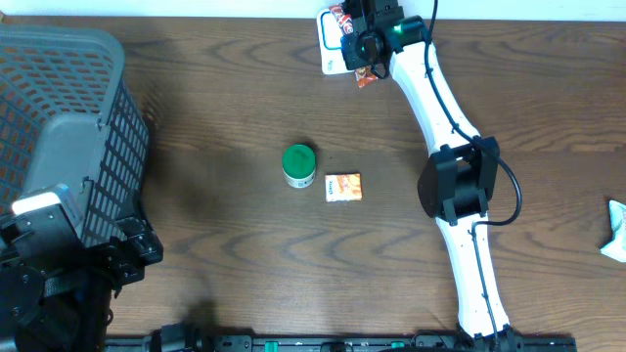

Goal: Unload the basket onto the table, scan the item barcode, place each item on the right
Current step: 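Hold the TOP bar in front of the scanner window with the right gripper, then swing the right arm to the far right and release the TOP bar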

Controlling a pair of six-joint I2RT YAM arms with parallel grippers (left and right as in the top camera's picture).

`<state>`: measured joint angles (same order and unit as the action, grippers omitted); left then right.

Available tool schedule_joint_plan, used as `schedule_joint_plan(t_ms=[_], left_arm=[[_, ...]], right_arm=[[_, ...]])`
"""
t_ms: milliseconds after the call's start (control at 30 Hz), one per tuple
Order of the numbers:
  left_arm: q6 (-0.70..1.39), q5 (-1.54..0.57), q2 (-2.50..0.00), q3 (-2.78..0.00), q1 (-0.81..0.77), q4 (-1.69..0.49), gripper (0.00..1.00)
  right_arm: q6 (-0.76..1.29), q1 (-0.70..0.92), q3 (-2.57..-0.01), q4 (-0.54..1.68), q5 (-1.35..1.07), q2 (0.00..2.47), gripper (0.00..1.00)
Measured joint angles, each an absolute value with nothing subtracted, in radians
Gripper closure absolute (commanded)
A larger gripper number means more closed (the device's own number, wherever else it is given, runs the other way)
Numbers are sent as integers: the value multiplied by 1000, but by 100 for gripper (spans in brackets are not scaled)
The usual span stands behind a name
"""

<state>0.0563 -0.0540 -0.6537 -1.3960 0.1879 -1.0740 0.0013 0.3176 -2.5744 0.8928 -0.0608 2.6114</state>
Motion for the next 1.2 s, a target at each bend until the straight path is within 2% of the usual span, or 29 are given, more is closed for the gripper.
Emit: schedule_joint_plan(t_ms=[333,767,1033,1200], left_arm=[[56,-54,-654,-1396,188,-1074,2],[56,-54,-654,-1396,188,-1074,2],[56,-54,-654,-1396,188,-1074,2],[56,-54,-654,-1396,188,-1074,2]], right_arm=[[19,319,-2585,829,-59,2640,99],[38,322,-2585,899,-54,2682,99],[55,326,-2616,1083,17,2684,99],[73,325,-2826,1312,50,2690,99]])
